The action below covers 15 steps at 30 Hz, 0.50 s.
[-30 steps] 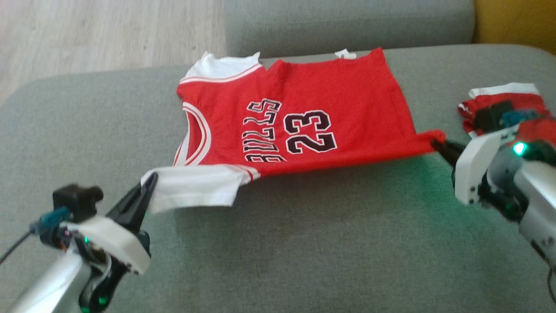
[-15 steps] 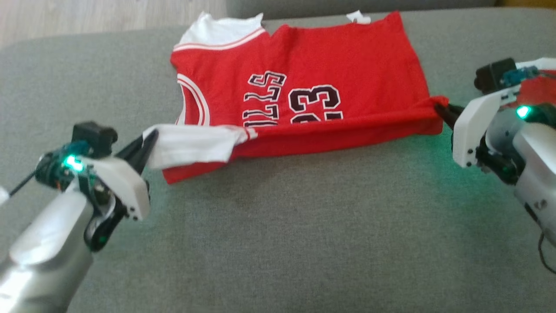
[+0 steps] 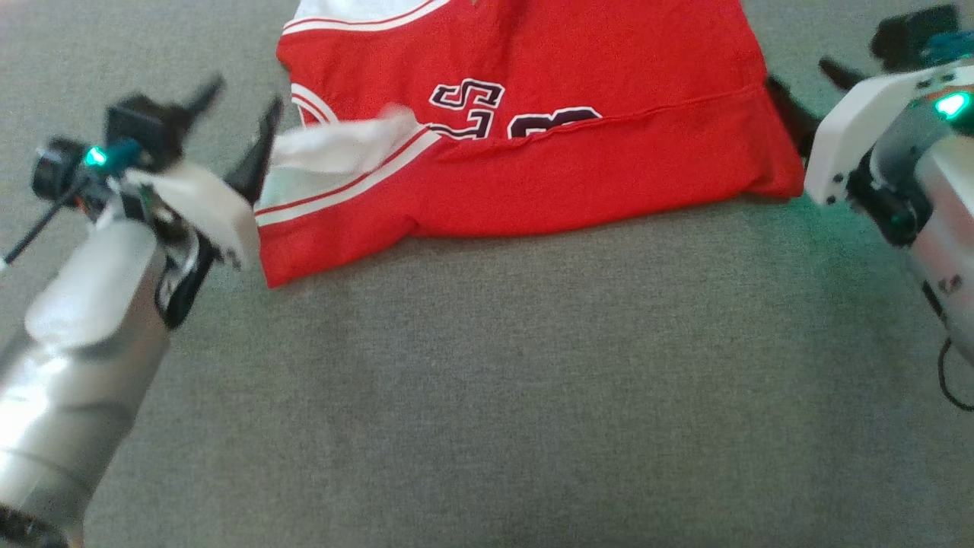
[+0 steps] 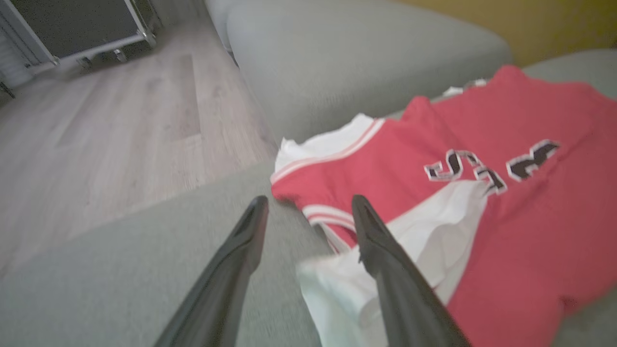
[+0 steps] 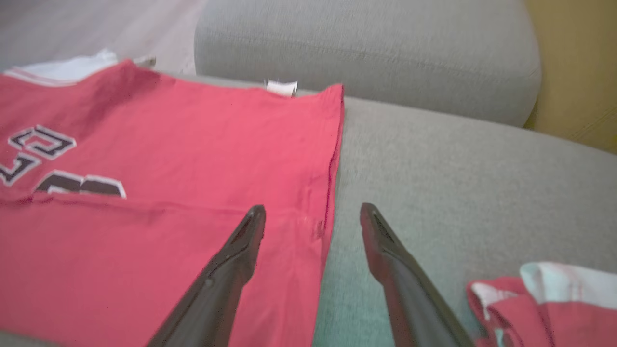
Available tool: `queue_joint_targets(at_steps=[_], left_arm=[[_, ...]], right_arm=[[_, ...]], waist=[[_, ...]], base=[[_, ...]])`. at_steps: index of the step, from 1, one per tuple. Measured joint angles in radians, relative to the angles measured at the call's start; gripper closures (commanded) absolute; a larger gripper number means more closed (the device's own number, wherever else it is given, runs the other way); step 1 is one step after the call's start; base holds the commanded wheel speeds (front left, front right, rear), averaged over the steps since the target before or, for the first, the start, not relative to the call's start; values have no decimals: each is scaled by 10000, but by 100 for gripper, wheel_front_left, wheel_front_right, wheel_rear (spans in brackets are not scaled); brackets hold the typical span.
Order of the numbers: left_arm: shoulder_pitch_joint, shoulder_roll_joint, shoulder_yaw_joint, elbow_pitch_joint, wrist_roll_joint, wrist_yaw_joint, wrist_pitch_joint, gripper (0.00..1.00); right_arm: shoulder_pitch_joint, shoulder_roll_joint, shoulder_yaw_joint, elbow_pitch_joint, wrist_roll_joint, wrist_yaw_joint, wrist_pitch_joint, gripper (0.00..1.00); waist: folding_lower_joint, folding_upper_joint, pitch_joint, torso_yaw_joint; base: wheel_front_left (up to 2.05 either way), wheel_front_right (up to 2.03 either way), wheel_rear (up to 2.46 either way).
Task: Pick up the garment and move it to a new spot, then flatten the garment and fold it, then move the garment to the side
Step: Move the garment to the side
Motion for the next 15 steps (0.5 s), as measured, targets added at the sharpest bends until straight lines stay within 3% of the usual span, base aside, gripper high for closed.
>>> queue_joint_targets(at_steps=[4,9,13,15], left_arm=[[-654,-426,554,466,8,318,-1603,0],[-615,-738,1348,334,-33,468,-2094,0],[295,-897,2704,-1361,345,755,-2102,0],[1067,-1110,3371,-2219,671,855,-2142,0]], right_arm=[[-165,167,-422,407,-75,0,-1287,0],[-125,247,-750,579,-96,0,-3016,0],[-69,307,-1227,614,-627,0,-3645,0],[186,360,-2119,140,-922,0,-3659,0]], waist=[[1,0,68,18],[-2,0,-182,72],[-2,0,-472,101],[-2,0,-651,106]], base=[[0,0,0],[0,0,0],[0,0,0],[0,0,0]])
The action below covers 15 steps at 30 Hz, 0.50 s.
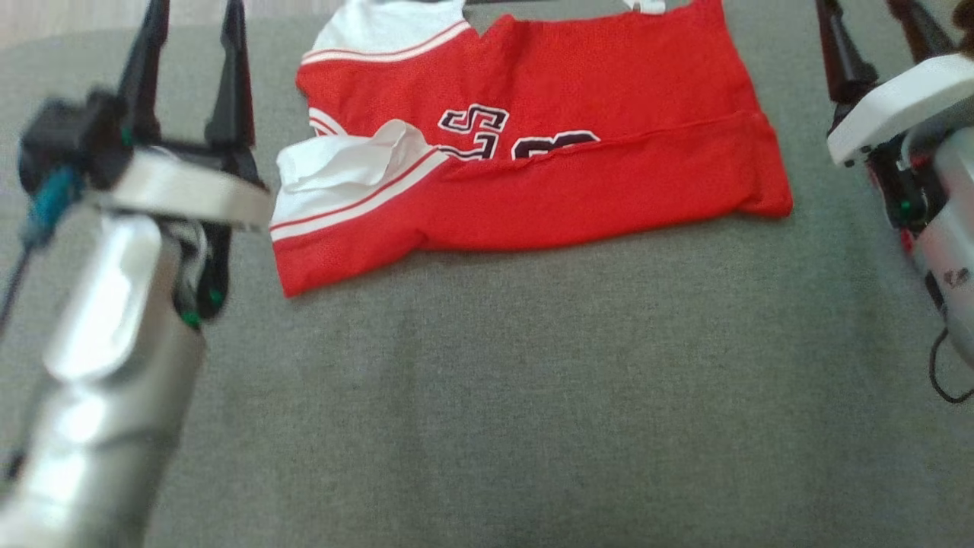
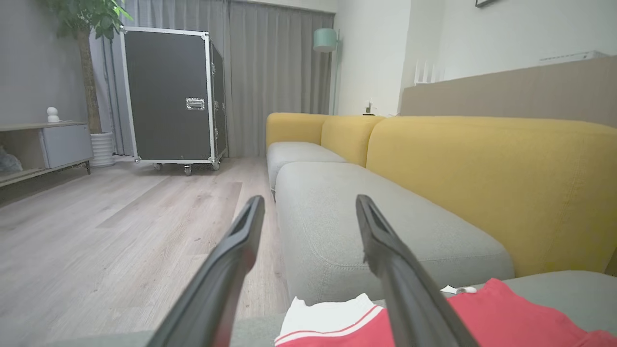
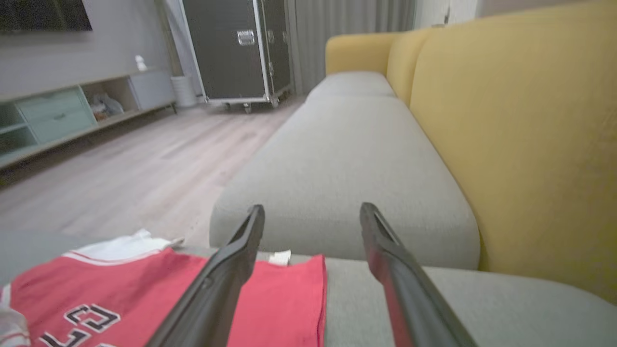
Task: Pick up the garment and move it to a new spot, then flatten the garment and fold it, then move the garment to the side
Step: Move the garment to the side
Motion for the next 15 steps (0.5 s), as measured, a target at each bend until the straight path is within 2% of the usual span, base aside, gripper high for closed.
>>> queue_joint_targets(at_steps=[5,6,10,15], left_arm=[[2197,-807,1440,-1452,713,61,-2,0],[2197,-807,1440,-1452,713,61,-2,0],[3508,-1494,2295,-2084,1254,-173,-2,0],[4739,-2255,3037,-2422,1981,-479,-2,0]], right_arm=[[1529,261,-2884,-1994,-2038,0,-13,0],[1529,261,-2884,-1994,-2038,0,-13,0],[3725,1233,-4792,-3475,-3783,0,-15,0],[5972,2617,-6115,-4615,-5162,0,-15,0]], waist=[[-1,0,-497,-11],[-1,0,-497,-11],[-1,0,-923,-82],[-2,0,-1453,-194]], base=[[0,0,0],[0,0,0],[0,0,0],[0,0,0]])
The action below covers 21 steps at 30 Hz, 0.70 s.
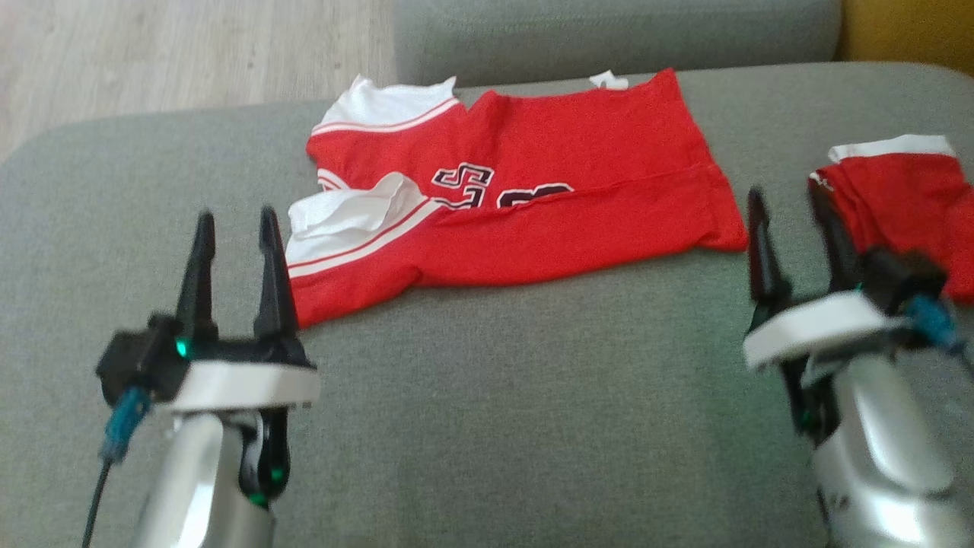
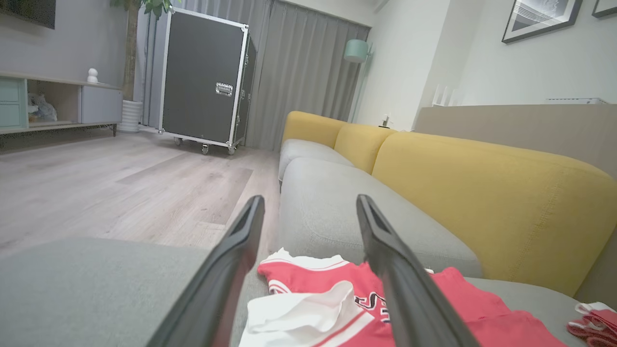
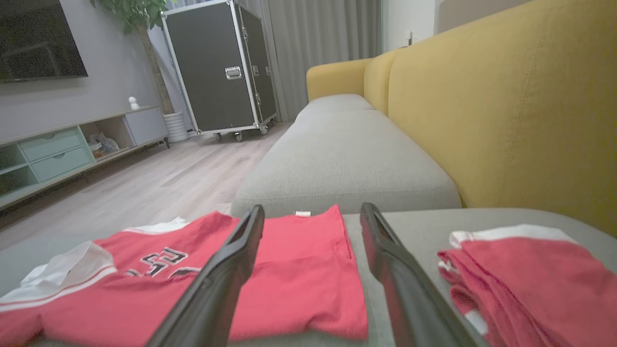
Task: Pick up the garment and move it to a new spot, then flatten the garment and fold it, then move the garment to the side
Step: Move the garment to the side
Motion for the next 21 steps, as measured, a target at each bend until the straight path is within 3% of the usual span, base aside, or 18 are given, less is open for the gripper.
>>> queue_joint_targets(at_steps=[5,11,21], left_arm=[[1155,-384,633,25,244,-174,0,0],[1313,-441,851,412,516,-253,0,0],[-176,-414,1273,3335,773,224,182,0]], right_arm=[[1522,696,-443,-349,-711,0,2,0],[1768,811,-395,-665,-871,0,2,0],[1155,861,15,-951,-1133,0,0,0]], waist=[[-1,0,-479,-202],[1,0,-419,-496],[5,0,326,-849]], base=[[0,0,0],[0,0,0],[0,0,0]])
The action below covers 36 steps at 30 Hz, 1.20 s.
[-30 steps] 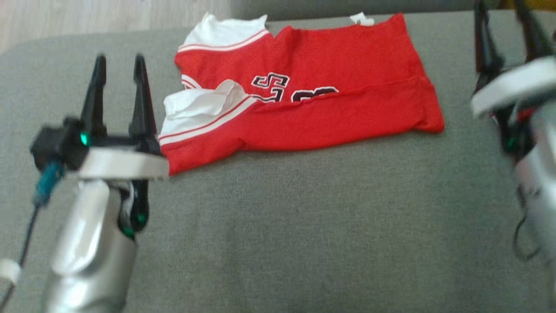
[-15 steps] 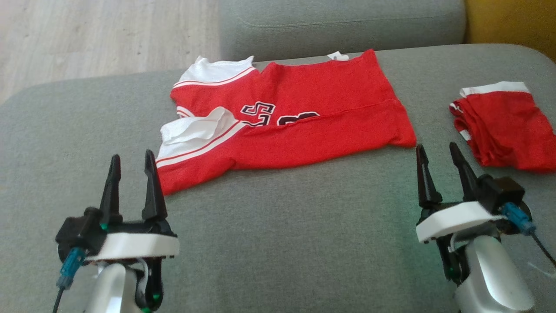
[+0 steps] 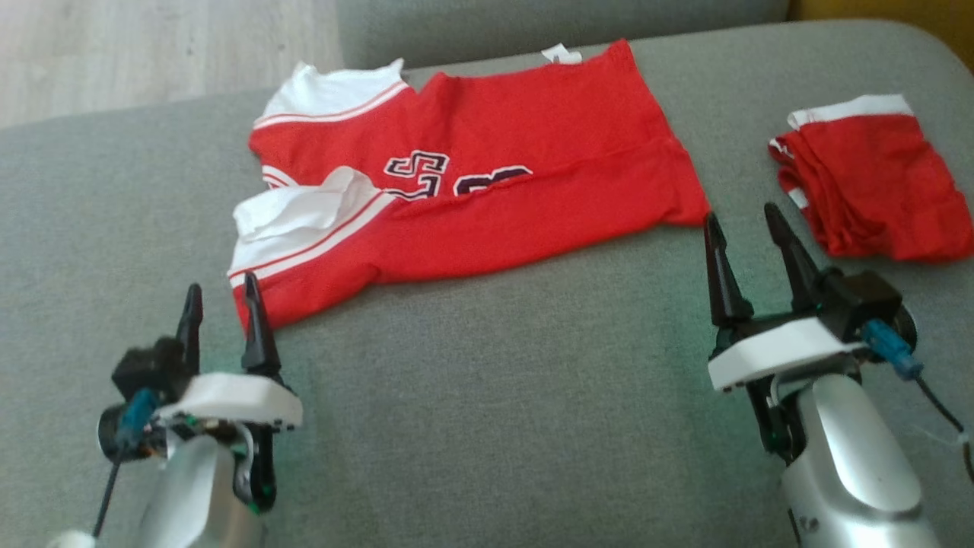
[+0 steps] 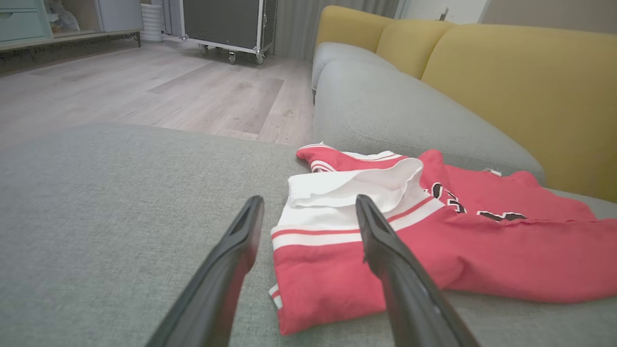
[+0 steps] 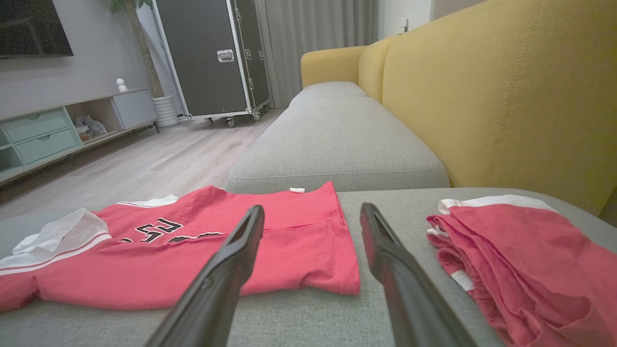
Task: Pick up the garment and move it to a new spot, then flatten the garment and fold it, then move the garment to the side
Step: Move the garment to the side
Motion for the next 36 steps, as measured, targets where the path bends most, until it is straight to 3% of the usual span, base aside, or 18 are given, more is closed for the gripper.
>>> queue_joint_targets(at_steps=[11,17,22,23,24,25,30,36], left_arm=[[-1281,437,-84,2717,35,96,982,0],[-2022,662,-253,3444,88,142,1026,0],[-2513,786,-445,3998,188,-132,1459,0],[-2600,819,-510,4057,190,-174,1547,20],[-2666,844,-579,4096,190,-249,1584,82],[-2714,863,-612,4126,190,-324,1574,100],[-2693,807,-639,4194,173,-384,961,100],[-2692,748,-709,3419,174,-422,36,100]], right_arm=[[-323,0,203,-163,267,0,0,0],[-519,0,336,-322,353,0,0,0],[-519,0,337,-347,355,0,0,0],[-523,0,337,-347,355,0,0,0],[-529,0,337,-347,355,0,0,0],[-538,0,337,-347,355,0,2,0],[-601,0,259,-251,351,0,0,0],[-871,0,-236,1074,-104,0,65,0]], waist=[[0,0,541,-361],[-1,0,820,-480],[-3,0,960,-549],[-3,0,966,-555],[-2,0,967,-556],[-2,0,960,-555],[-2,0,876,-504],[-2,0,763,-263]], base=[[0,0,0],[0,0,0],[0,0,0],[0,0,0],[0,0,0],[0,0,0],[0,0,0],[0,0,0]])
